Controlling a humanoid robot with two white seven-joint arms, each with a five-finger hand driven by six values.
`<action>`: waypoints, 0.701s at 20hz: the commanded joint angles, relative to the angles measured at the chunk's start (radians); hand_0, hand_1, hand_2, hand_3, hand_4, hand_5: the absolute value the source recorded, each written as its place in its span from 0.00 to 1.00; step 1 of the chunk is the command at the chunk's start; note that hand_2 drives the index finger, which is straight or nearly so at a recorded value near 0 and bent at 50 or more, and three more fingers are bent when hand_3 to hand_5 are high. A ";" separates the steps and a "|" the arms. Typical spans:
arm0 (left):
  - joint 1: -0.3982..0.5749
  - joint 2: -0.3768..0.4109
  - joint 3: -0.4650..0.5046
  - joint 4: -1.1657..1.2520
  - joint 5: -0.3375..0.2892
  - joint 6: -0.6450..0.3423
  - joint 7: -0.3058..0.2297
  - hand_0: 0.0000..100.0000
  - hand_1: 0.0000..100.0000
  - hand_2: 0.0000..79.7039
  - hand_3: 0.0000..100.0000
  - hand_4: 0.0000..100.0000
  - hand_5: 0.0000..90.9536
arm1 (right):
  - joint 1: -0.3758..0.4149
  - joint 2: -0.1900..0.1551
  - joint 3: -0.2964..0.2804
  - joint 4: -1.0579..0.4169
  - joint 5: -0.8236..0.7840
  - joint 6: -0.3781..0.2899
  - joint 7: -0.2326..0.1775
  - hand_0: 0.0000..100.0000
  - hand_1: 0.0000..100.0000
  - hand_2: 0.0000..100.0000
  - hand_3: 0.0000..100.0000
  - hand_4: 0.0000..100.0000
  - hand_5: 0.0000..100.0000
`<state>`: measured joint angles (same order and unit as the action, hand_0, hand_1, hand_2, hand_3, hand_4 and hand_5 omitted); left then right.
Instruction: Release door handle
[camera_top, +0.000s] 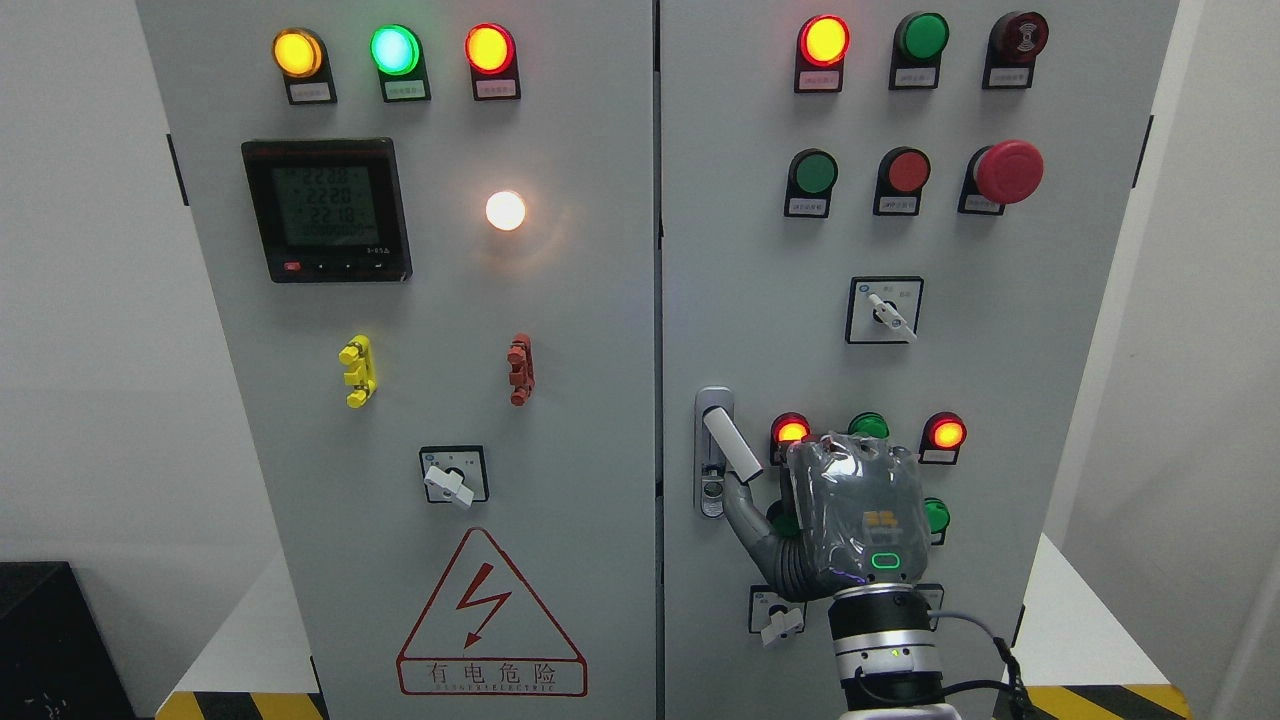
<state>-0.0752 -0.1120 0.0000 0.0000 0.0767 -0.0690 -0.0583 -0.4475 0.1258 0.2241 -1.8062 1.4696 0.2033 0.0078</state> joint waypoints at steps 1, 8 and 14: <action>0.000 0.000 -0.021 -0.020 0.000 0.000 0.000 0.00 0.00 0.03 0.10 0.01 0.00 | -0.002 -0.009 -0.012 -0.001 0.000 0.001 -0.006 0.48 0.35 0.94 1.00 0.97 0.93; 0.000 0.000 -0.021 -0.020 0.000 0.000 0.000 0.00 0.00 0.03 0.10 0.01 0.00 | -0.002 -0.017 -0.020 -0.007 0.000 0.001 -0.006 0.48 0.35 0.94 1.00 0.97 0.93; 0.000 0.000 -0.021 -0.020 0.000 0.000 0.000 0.00 0.00 0.03 0.09 0.01 0.00 | -0.005 -0.017 -0.025 -0.007 -0.002 0.001 -0.006 0.49 0.35 0.94 1.00 0.97 0.93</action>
<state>-0.0751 -0.1120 0.0000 0.0000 0.0767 -0.0690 -0.0583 -0.4502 0.1142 0.2100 -1.8100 1.4688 0.2040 0.0023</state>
